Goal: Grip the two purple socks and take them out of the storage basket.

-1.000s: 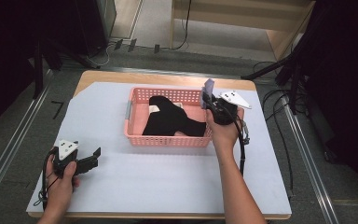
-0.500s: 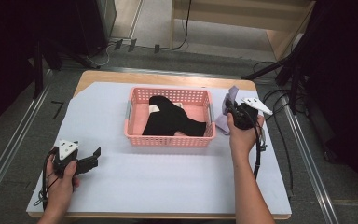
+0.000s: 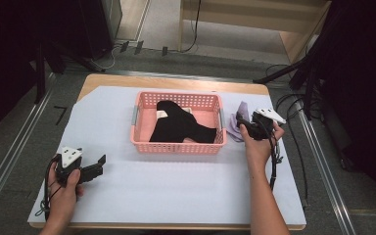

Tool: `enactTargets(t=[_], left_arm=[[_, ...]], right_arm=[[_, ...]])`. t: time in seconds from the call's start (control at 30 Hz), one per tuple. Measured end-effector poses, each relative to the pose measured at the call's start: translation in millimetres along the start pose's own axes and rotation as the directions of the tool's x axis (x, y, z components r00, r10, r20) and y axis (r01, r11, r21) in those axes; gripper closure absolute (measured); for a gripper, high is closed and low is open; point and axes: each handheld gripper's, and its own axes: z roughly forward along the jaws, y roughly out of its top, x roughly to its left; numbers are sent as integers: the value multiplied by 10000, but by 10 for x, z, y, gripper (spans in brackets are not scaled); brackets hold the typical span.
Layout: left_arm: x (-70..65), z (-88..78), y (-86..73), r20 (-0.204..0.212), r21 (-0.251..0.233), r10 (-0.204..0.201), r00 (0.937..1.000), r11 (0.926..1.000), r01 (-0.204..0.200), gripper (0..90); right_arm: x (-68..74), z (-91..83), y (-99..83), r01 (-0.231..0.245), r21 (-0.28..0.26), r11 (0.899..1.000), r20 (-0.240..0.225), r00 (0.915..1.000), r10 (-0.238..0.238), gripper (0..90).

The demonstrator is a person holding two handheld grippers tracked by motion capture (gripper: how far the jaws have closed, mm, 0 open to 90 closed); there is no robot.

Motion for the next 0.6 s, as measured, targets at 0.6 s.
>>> enactTargets(t=[0.6], left_arm=[[1, 1, 2, -42, 11, -1, 10000, 10000, 1, 153]], right_arm=[[-182, -387, -190, 301, -223, 9993, -415, 9987, -310, 125]])
